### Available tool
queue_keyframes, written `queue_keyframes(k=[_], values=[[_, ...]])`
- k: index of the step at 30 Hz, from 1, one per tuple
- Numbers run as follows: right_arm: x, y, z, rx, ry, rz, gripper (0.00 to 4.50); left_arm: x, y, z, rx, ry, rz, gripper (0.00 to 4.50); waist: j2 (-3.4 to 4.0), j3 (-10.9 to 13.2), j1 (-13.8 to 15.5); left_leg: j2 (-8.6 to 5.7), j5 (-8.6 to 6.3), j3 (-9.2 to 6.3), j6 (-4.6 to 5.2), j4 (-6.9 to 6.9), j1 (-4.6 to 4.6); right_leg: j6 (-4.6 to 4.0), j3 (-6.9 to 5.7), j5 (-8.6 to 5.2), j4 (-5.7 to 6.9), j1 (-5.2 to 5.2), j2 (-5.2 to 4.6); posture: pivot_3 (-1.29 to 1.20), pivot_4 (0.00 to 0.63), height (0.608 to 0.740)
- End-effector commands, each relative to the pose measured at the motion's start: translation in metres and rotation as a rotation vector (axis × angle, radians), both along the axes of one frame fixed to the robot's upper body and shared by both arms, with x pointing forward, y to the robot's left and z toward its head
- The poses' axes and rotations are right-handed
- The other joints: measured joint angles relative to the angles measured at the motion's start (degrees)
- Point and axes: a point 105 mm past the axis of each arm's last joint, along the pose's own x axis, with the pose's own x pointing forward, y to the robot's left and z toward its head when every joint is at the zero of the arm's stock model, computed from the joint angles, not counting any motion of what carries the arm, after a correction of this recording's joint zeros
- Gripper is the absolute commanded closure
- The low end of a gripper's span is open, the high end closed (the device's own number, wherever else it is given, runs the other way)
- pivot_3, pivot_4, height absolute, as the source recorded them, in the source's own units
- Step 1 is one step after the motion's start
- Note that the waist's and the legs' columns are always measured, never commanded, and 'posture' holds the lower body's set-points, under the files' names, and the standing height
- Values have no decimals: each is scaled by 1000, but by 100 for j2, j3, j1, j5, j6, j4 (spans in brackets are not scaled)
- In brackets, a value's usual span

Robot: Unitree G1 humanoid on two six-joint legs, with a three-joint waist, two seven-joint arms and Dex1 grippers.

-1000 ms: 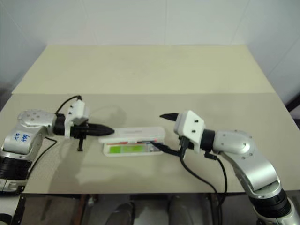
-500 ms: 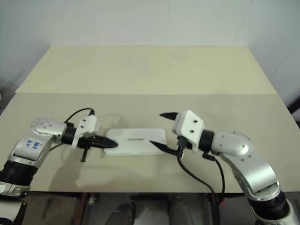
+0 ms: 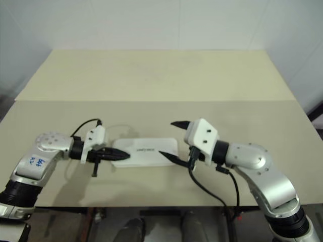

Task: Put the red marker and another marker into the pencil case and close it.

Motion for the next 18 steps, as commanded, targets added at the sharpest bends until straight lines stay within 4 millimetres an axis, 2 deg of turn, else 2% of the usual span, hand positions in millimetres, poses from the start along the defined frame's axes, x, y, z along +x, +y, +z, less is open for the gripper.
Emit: queue_keyframes(k=[1,3,9,16,17,18], values=[[-5,5,4,22,-10,33,0,-3,5,45,-79,-154,2,4453,-1,1,4,1,0,0,0,-2,-1,0,0,0,0,-3,0,0,150,740],[-4,4,4,36,-3,27,0,-8,8,54,-100,-175,8,4453,-1,1,8,0,0,0,0,-9,-1,0,0,0,-5,-2,-1,0,150,740],[-2,-4,5,46,2,10,0,-20,13,57,-96,-189,7,2590,-1,1,9,2,0,0,0,-27,-2,-1,0,-1,-21,-4,-2,0,150,740],[-1,-38,19,-10,-17,-21,0,-22,28,61,-60,-214,7,301,-1,2,14,0,-1,1,1,-27,0,-2,-1,-1,-24,0,-2,0,150,740],[-1,-41,20,-20,-16,-25,0,-22,30,61,-54,-218,9,14,-1,2,14,1,-1,1,1,-27,0,-2,-1,-1,-24,0,-2,0,150,740],[-1,-46,21,-36,-12,-24,0,-19,33,64,-51,-233,24,14,-1,2,13,1,-1,1,1,-27,-1,-3,-1,-2,-24,0,-1,0,150,740]])
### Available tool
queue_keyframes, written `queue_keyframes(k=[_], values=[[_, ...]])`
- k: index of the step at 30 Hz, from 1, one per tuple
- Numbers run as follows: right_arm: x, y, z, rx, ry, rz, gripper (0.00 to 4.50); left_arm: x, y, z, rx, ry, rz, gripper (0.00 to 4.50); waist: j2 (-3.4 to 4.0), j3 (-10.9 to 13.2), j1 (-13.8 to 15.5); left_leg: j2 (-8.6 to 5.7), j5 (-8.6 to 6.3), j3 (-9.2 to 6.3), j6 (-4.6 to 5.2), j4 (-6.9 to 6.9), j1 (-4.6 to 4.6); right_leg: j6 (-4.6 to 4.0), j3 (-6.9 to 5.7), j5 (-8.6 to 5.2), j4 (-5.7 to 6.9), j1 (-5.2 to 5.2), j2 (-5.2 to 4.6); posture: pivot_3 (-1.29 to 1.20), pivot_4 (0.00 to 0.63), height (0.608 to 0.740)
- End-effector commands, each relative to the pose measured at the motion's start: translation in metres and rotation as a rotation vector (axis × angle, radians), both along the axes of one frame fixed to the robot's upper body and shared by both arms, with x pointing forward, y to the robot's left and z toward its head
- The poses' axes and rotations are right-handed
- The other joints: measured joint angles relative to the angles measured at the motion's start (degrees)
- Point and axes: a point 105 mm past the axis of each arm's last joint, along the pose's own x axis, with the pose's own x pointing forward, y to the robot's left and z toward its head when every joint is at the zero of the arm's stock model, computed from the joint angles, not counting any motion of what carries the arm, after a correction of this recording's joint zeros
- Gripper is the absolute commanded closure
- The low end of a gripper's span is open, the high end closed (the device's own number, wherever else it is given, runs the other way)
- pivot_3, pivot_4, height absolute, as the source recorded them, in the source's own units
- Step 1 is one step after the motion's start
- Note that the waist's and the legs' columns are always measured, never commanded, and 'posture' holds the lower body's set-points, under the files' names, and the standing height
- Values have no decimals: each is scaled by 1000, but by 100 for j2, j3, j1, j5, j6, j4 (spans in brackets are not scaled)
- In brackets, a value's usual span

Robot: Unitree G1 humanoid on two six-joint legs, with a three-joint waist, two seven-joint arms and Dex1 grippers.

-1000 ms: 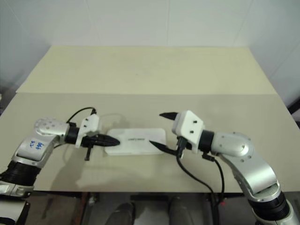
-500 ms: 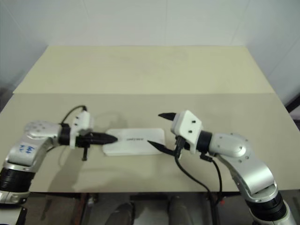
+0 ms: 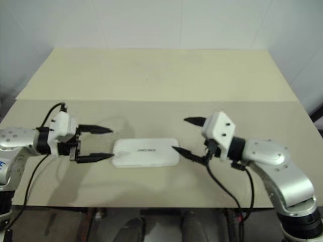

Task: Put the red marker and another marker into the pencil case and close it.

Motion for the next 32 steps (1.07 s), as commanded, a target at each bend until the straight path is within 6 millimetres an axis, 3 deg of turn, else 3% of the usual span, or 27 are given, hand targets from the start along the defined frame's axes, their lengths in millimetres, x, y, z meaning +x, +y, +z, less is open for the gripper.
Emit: queue_keyframes(k=[1,13,20,25,32], values=[[-4,-12,10,-27,-25,18,0,3,10,15,6,-68,23,14,0,0,0,0,0,0,0,0,0,0,0,0,0,0,0,0,150,740],[21,-39,2,-90,-20,8,0,-8,23,4,1,-97,120,14,-1,1,5,3,-2,10,3,-6,-1,0,3,0,-6,-4,0,0,150,740],[26,-35,13,-79,-64,10,0,-2,18,13,-24,-142,137,14,2,3,-5,2,-2,10,3,-5,-1,0,3,0,-6,-3,-1,0,150,740],[27,-43,5,-116,-58,-10,0,3,9,18,-40,-164,115,14,2,3,-5,2,-2,10,3,-5,-1,0,2,0,-6,-3,-1,0,150,740],[22,-33,4,-85,-46,10,0,0,13,15,-25,-139,127,14,2,3,-15,3,-2,11,3,-7,-1,0,3,0,-4,-5,0,0,150,740]])
